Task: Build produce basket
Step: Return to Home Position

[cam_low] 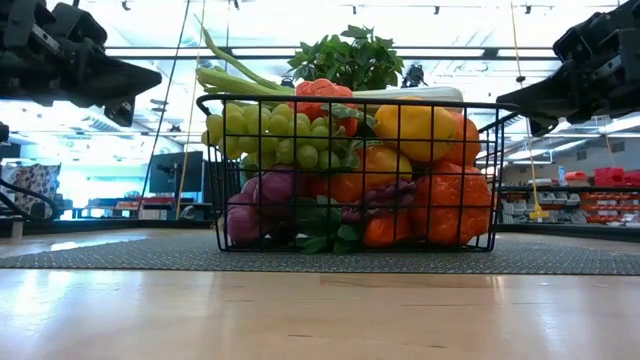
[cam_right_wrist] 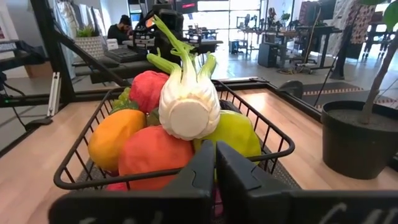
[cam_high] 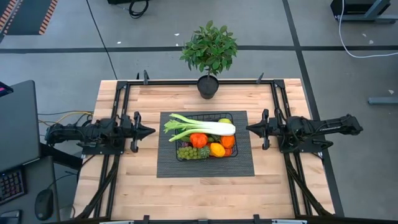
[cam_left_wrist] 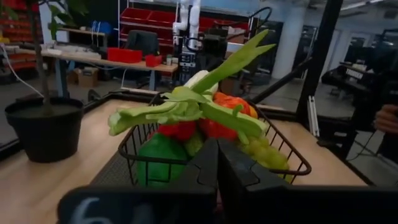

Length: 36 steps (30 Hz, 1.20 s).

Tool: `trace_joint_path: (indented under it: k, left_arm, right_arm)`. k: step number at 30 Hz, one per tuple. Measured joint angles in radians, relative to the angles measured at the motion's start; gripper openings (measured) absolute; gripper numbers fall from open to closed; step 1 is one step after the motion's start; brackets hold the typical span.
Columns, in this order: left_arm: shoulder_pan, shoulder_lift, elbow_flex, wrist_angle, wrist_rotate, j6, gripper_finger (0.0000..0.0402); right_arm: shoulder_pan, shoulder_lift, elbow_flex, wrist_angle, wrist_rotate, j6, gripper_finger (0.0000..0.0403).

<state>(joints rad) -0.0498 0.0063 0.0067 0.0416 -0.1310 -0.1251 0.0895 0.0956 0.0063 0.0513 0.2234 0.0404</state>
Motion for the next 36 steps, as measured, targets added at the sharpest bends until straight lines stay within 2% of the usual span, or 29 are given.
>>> trace_joint_path:
  k: [7, 17, 26, 36]
  left_arm:
    - [0.000, 0.000, 0.000, -0.006, 0.057, 0.111, 0.0009]
    - [0.000, 0.000, 0.000, -0.006, 0.057, 0.111, 0.0019]
    - [0.000, 0.000, 0.000, -0.005, 0.057, 0.111, 0.0012]
    - [0.000, 0.000, 0.000, -0.004, 0.057, 0.111, 0.0027]
  right_arm:
    - [0.000, 0.000, 0.000, 0.000, 0.000, 0.010, 0.0027]
    - [0.000, 0.000, 0.000, 0.000, 0.000, 0.009, 0.0026]
    - [0.000, 0.000, 0.000, 0.000, -0.001, 0.009, 0.0027]
    - [0.000, 0.000, 0.000, 0.000, -0.001, 0.009, 0.0027]
